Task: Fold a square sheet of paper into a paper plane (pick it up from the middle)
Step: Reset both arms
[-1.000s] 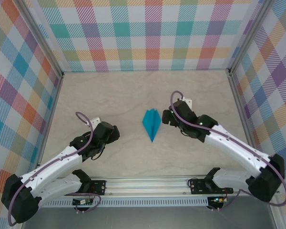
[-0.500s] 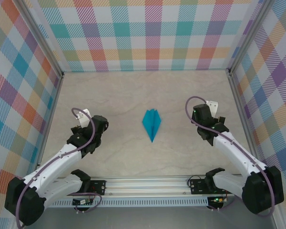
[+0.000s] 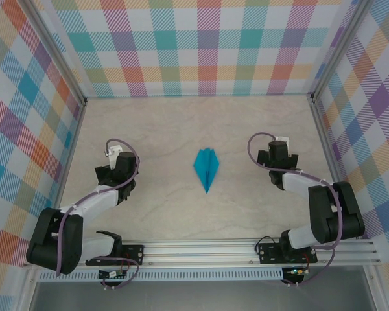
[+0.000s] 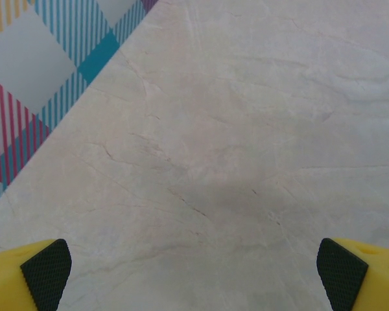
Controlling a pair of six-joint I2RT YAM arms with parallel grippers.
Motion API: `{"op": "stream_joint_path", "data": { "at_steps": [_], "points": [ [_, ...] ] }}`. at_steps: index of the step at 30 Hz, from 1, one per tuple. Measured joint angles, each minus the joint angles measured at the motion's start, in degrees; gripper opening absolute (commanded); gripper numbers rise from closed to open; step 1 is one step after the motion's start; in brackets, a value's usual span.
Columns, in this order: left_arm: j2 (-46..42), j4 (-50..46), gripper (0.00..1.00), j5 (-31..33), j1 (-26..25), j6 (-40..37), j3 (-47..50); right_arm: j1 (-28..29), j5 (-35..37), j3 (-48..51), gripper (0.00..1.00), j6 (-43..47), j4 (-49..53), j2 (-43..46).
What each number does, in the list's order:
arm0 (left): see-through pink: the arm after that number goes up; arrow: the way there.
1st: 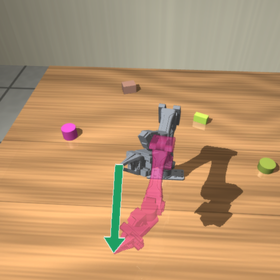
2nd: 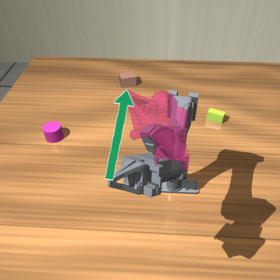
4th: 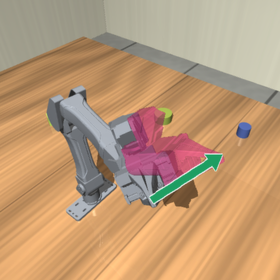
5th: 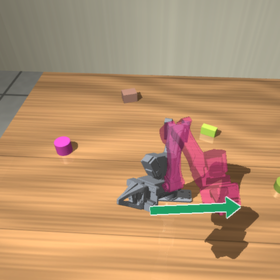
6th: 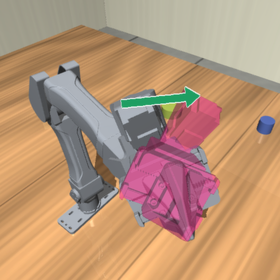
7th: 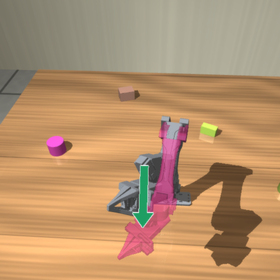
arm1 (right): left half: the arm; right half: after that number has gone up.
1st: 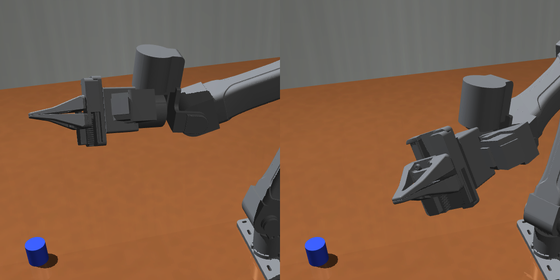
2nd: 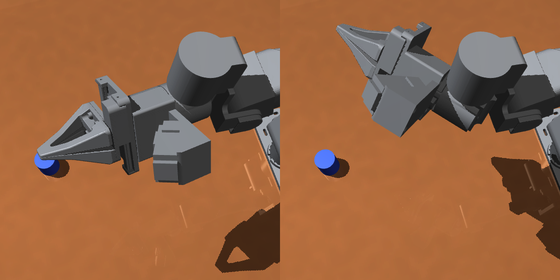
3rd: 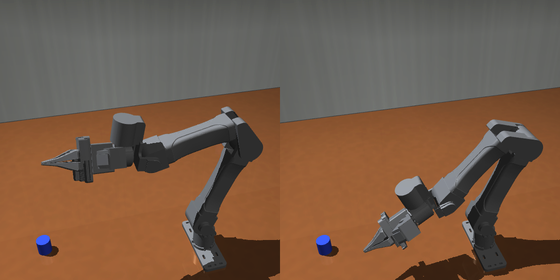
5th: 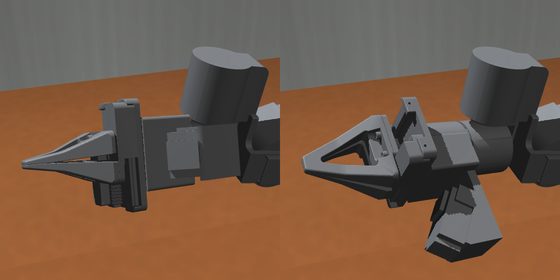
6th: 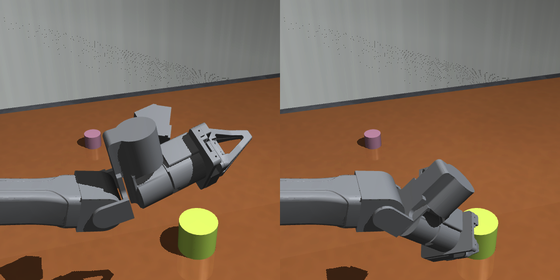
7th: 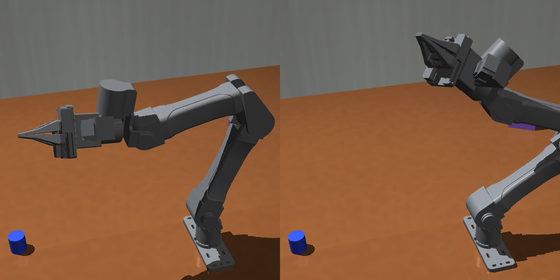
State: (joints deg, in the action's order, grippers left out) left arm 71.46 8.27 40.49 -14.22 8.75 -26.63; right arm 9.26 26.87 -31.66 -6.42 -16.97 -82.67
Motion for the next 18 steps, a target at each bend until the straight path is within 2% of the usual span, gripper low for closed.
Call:
{"op": "stream_joint_path", "data": {
  "at_steps": [7,13,18],
  "points": [
    [4.2,16.2,1.0,-6.8,2.8,-4.6,3.7,-4.2,-8.3,11.1,1.0,3.6,-21.9,0.0],
    [8.8,31.2,1.0,-16.7,6.6,-6.4,6.6,-4.5,-14.3,12.2,1.0,5.5,-30.0,-3.0],
    [16.0,39.0,1.0,-24.1,7.0,-8.8,6.6,-5.2,-17.0,11.6,1.0,5.8,-30.6,-4.5]
  ]
}}
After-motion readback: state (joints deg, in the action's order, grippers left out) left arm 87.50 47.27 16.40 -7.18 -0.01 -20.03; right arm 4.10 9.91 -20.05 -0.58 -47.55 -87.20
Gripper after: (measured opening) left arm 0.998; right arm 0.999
